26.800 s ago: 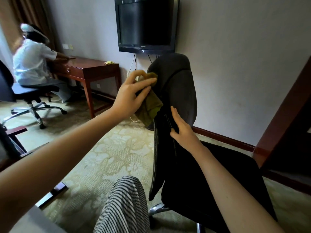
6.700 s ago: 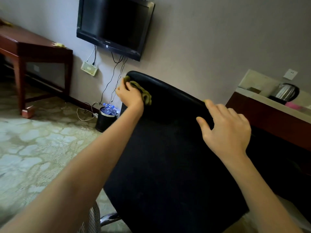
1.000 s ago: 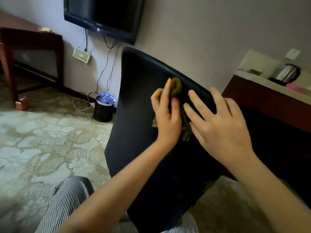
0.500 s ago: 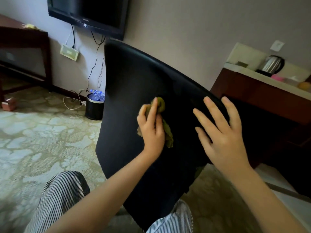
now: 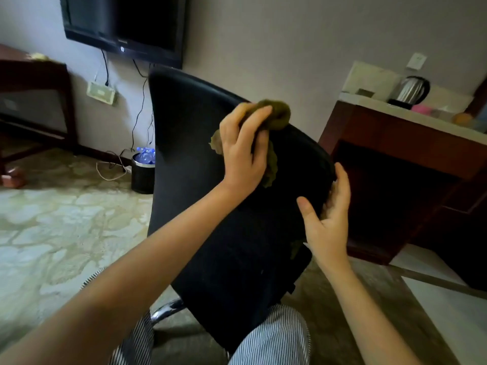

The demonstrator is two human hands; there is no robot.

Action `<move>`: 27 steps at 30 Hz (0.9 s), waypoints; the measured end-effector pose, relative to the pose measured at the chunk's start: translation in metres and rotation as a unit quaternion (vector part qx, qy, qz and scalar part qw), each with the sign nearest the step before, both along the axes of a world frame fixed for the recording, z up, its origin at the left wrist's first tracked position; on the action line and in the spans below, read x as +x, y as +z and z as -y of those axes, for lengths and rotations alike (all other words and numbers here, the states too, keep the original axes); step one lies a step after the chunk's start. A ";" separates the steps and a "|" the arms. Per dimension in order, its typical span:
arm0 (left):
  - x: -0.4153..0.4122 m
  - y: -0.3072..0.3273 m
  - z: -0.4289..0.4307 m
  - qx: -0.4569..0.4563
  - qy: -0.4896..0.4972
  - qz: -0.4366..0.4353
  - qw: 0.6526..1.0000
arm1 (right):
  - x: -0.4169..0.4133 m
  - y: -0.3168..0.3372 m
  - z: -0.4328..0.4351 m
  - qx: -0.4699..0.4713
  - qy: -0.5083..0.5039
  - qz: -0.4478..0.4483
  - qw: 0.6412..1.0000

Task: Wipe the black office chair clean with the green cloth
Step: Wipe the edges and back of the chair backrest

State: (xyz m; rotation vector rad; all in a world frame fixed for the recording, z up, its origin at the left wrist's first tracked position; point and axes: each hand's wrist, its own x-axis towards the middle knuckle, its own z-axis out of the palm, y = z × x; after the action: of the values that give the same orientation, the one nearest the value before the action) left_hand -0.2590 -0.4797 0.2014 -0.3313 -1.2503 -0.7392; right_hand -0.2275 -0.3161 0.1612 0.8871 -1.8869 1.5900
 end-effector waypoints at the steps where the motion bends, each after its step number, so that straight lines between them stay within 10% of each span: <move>1: -0.001 -0.006 -0.002 -0.039 0.013 -0.009 0.999 | 0.000 0.001 -0.003 -0.004 0.009 0.008 1.000; 12: -0.032 -0.047 -0.057 -0.338 0.131 -0.090 0.928 | -0.030 0.000 -0.066 -0.068 0.045 0.018 0.997; 20: -0.044 -0.036 -0.073 -0.693 0.192 -0.060 0.692 | -0.060 -0.004 -0.112 -0.145 0.098 0.063 0.982; 27: -0.050 0.017 -0.140 -0.619 0.216 -0.054 0.753 | -0.078 -0.020 -0.133 -0.209 0.097 0.140 0.963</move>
State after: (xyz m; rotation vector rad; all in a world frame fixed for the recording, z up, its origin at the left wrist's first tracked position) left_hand -0.3087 -0.3398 0.2183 -1.0922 -1.4814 0.6254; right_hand -0.3057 -0.1827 0.1411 0.7045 -1.5750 2.2263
